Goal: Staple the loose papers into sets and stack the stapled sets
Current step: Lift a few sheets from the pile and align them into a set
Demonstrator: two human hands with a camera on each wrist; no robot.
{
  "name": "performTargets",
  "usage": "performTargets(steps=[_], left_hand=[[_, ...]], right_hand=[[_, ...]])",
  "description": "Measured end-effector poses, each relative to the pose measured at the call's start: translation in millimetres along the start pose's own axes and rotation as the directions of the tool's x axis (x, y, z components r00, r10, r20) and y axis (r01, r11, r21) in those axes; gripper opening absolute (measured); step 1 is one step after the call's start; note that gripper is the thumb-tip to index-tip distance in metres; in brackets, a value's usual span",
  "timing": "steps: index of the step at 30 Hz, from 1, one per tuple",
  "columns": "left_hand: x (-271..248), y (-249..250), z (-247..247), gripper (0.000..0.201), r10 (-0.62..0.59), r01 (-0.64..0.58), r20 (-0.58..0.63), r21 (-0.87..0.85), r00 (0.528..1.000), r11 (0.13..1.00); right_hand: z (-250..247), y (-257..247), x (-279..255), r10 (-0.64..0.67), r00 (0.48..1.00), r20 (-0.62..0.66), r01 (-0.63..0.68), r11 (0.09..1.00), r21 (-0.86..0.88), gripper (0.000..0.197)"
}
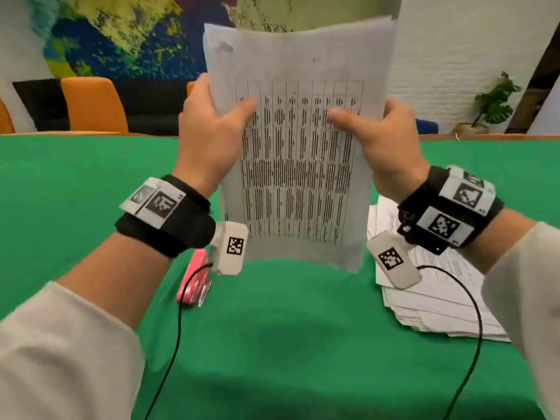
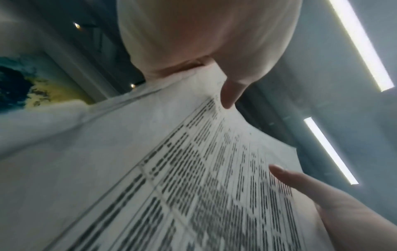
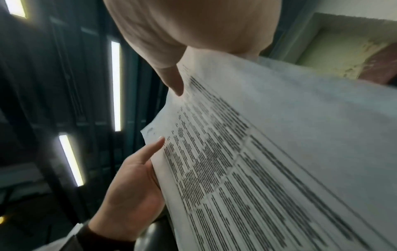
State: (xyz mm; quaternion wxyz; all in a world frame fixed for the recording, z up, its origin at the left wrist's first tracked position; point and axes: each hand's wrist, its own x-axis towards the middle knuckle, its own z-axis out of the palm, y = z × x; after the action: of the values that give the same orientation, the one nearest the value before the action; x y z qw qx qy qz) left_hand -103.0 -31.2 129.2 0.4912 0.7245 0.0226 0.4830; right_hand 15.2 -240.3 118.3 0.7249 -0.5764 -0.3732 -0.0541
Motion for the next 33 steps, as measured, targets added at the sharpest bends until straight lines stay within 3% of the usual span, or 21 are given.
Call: performTargets(steps=[3,8,14,17,20,22,24,26,29,33], left_hand=[[-8,-6,-2,0.035,-0.006,0.006,-0.014,-0.04,1.0,0.999],[-74,-58,-4,0.024,-0.201,0.207,0.055,-0.169,0.978,0.964],[-43,-26,5,0.021,-0.115,0.123,0.047,-0.231,0.992,0.965],[-35,-21,7,0.022,-0.119,0.13,0.055,-0.274,0.991,0.953],[-62,-55,6,0.018,-0.253,0.267,0.091,-0.24,0.963,0.933],[-88,-82,3,0.018,-0.357,0.383,0.16,-0.188,0.92,0.904],[-101,-92,5,0.026,-0.39,0.425,0.201,-0.179,0.898,0.887],[-95,-82,11,0.033,-0.368,0.397,0.169,-0.2,0.914,0.896],[-71,-57,19,0.026,-0.291,0.303,0.084,-0.229,0.953,0.925],[-69,-58,20,0.016,-0.328,0.324,0.021,-0.229,0.945,0.918]], right_hand=[[-1,11,-6,0.003,0.999,-0.032,-0.002,1.0,0.006,0.027],[-8,56,-54,0.176,0.983,0.049,-0.173,0.983,-0.056,0.019],[-3,25,-23,0.045,0.998,-0.036,-0.046,0.999,-0.03,0.021],[-11,18,-11,0.082,0.997,-0.012,-0.081,0.994,0.07,0.033],[-21,44,-35,0.187,0.981,0.055,-0.189,0.982,0.019,0.035],[-29,70,-59,0.259,0.963,0.079,-0.252,0.964,-0.087,0.036],[-32,83,-73,0.303,0.951,0.069,-0.292,0.947,-0.135,0.036],[-28,81,-71,0.287,0.957,0.049,-0.281,0.954,-0.104,0.036],[-21,60,-54,0.197,0.98,0.013,-0.196,0.98,-0.009,0.028],[-26,61,-48,0.212,0.977,-0.001,-0.212,0.976,0.053,0.033]])
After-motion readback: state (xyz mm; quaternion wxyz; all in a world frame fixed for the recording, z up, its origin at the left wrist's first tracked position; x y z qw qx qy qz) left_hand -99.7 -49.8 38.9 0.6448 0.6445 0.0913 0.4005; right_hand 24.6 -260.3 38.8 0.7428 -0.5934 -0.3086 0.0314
